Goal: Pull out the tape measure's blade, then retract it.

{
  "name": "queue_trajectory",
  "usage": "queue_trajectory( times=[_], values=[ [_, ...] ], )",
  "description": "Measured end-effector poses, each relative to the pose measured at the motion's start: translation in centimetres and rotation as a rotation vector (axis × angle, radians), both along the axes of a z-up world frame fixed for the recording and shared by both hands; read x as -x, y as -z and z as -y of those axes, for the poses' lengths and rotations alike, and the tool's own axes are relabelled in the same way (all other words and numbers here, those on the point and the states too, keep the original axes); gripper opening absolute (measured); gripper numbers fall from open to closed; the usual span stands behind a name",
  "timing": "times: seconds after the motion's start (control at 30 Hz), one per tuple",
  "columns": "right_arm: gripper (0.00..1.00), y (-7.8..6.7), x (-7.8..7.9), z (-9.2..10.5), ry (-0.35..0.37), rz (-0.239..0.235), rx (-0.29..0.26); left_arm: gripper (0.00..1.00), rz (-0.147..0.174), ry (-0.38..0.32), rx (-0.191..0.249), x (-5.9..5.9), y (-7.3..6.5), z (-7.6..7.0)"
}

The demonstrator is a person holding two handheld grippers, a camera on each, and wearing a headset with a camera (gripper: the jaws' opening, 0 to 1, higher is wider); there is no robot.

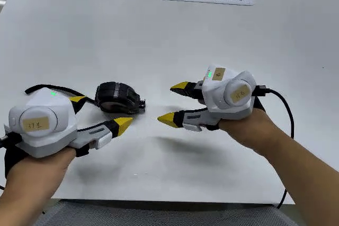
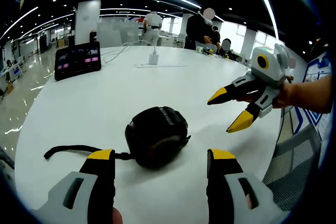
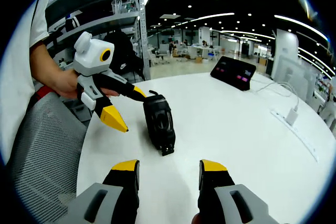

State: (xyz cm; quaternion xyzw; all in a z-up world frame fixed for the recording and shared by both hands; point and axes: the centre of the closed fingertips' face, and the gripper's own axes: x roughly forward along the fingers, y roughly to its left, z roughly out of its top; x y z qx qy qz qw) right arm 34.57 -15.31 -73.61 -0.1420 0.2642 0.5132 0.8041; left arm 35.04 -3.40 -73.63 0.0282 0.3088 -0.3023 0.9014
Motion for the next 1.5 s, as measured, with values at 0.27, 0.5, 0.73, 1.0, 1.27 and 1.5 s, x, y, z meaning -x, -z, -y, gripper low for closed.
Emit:
queue_trajectory(
  times=[0.27, 0.5, 0.73, 1.0, 1.27, 1.5],
  values=[
    [0.51, -0.8, 0.9, 2.2, 0.063, 0.004, -0.006, 0.70, 0.010, 0.065, -0.029, 1.2, -0.4, -0.9],
    [0.58, -1.5, 1.8, 4.2, 0.107, 0.022, -0.003, 0.72, 0.020, 0.096, -0.040, 1.9, -0.7, -1.5],
    [0.63, -1.4, 3.3, 5.5, 0.130, 0.009, 0.008, 0.75, 0.019, 0.129, -0.040, 3.0, -0.7, -1.7],
    [0.68, -1.6, 4.4, 7.4, 0.163, 0.004, 0.016, 0.80, 0.021, 0.174, -0.041, 3.9, -1.0, -2.3],
    [0.73, -1.6, 5.5, 9.1, 0.190, 0.004, 0.037, 0.84, 0.033, 0.216, -0.056, 4.5, -1.3, -3.2],
    [0.77, -1.4, 6.3, 10.4, 0.211, 0.002, 0.048, 0.86, 0.039, 0.239, -0.063, 4.7, -1.4, -3.6]
  ],
)
